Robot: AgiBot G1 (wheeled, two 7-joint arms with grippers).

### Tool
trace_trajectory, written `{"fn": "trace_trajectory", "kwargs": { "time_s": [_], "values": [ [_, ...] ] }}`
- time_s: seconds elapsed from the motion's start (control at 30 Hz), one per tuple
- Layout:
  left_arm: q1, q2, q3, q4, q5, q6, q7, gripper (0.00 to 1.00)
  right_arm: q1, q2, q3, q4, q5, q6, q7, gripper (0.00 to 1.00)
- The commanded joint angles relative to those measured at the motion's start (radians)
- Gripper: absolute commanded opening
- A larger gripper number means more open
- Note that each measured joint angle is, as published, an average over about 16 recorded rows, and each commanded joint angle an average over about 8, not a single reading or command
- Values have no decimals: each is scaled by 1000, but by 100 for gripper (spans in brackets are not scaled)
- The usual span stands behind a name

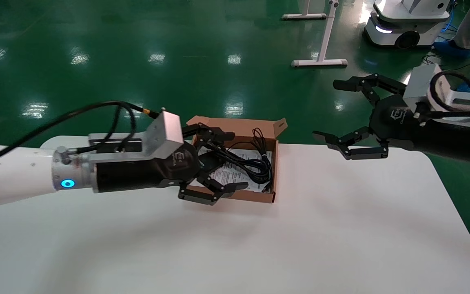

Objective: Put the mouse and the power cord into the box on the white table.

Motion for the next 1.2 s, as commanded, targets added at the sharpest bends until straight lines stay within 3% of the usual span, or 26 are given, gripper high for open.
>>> {"fn": "trace_trajectory", "kwargs": {
  "time_s": [0.03,0.77,0.97,1.2],
  "values": [
    [22,-24,-30,-29,-17,18,-23,100,-24,11,11,41,21,-9,35,100],
    [286,-307,-388,-380,-226,233,-300,100,-316,145,140,528,276,-117,449,100],
    [319,-341,-432,-422,-253,261,-327,100,-348,158,153,584,304,-129,484,100],
    [312,-334,-422,-413,-249,255,-321,100,-342,156,151,570,299,-126,476,100]
  ]
}}
